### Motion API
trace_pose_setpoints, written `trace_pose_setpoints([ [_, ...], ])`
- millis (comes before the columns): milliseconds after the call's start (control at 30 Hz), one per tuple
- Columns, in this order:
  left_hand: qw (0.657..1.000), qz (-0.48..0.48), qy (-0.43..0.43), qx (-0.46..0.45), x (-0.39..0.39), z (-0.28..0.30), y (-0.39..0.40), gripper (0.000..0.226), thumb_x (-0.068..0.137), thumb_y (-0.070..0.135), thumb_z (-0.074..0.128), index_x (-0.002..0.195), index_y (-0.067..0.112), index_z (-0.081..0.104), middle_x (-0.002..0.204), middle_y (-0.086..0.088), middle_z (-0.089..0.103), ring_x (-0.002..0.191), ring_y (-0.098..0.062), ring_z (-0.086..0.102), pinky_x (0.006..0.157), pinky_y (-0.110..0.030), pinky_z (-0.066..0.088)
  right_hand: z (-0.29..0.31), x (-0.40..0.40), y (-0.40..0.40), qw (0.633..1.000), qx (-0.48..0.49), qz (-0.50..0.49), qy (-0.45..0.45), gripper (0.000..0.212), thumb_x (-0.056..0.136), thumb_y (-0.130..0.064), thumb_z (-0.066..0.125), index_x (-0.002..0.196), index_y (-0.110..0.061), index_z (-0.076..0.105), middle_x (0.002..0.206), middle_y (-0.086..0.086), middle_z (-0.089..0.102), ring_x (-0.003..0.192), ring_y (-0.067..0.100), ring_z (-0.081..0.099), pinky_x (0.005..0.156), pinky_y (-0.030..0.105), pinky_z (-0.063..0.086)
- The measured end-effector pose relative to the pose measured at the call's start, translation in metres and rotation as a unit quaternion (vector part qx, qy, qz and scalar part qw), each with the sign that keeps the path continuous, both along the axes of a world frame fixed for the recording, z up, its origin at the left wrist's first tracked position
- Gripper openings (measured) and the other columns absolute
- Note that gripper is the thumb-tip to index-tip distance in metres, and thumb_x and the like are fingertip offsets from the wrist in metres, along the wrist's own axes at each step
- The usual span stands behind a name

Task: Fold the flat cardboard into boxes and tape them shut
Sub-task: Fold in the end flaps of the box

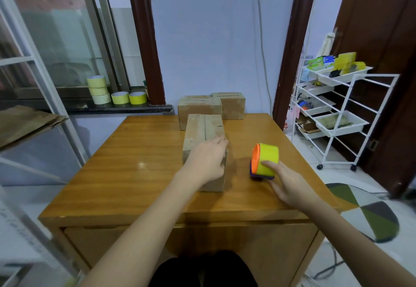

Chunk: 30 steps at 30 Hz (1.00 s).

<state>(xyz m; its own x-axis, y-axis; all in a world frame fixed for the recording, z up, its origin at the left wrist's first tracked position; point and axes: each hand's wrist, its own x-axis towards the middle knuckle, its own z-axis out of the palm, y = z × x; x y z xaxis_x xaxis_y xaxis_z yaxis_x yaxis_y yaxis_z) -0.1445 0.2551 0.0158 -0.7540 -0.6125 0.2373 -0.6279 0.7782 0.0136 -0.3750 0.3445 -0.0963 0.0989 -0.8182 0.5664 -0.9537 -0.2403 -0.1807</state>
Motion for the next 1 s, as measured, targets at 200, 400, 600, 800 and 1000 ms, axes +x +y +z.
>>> trace_pose_setpoints([
  [200, 0.999, 0.029, -0.002, -0.022, -0.005, 0.000, -0.002, 0.048, 0.083, 0.014, 0.061, 0.127, 0.009, 0.046, 0.130, -0.007, 0.049, 0.117, -0.022, 0.047, 0.092, -0.035, 0.047, -0.010, -0.007, 0.018, 0.998, 0.053, -0.024, -0.026, 0.073, 0.083, -0.001, 0.066, 0.132, -0.038, 0.027, 0.097, 0.009, 0.059, 0.070, 0.026, 0.059, 0.056, 0.035, 0.050],
  [400, 1.000, 0.019, 0.014, 0.018, -0.003, 0.000, -0.011, 0.056, 0.081, 0.025, 0.067, 0.130, 0.011, 0.042, 0.133, -0.006, 0.043, 0.122, -0.021, 0.040, 0.102, -0.032, 0.037, 0.000, -0.002, 0.033, 0.996, -0.005, -0.059, 0.059, 0.072, 0.068, -0.004, 0.078, 0.127, -0.020, 0.042, 0.110, 0.015, 0.061, 0.056, 0.009, 0.047, 0.047, 0.009, 0.031],
  [600, 0.966, -0.023, 0.121, 0.229, 0.023, 0.020, -0.016, 0.065, 0.084, 0.022, 0.065, 0.142, 0.019, 0.036, 0.146, 0.002, 0.031, 0.123, -0.014, 0.039, 0.096, -0.025, 0.037, 0.030, 0.018, 0.029, 0.982, -0.131, -0.128, 0.042, 0.052, 0.072, -0.001, 0.070, 0.117, -0.010, 0.046, 0.118, 0.021, 0.058, 0.076, 0.032, 0.064, 0.061, 0.031, 0.049],
  [800, 0.844, 0.074, 0.459, 0.267, 0.064, 0.007, -0.026, 0.043, 0.098, 0.024, 0.048, 0.141, 0.021, 0.044, 0.145, 0.009, 0.041, 0.133, -0.006, 0.034, 0.106, -0.026, 0.026, 0.064, 0.077, 0.005, 0.986, -0.098, -0.060, -0.123, 0.041, 0.090, -0.021, 0.044, 0.128, -0.008, 0.052, 0.133, 0.005, 0.053, 0.121, 0.018, 0.051, 0.095, 0.023, 0.039],
  [1000, 0.753, 0.113, 0.494, 0.419, 0.062, -0.026, -0.019, 0.054, 0.100, 0.046, 0.034, 0.150, 0.027, 0.024, 0.157, 0.008, 0.023, 0.143, -0.013, 0.023, 0.117, -0.036, 0.017, 0.080, 0.138, -0.032, 0.876, 0.097, 0.017, -0.473, 0.052, 0.104, -0.031, 0.031, 0.153, -0.022, 0.016, 0.157, -0.009, 0.019, 0.144, 0.006, 0.014, 0.114, 0.023, 0.011],
])
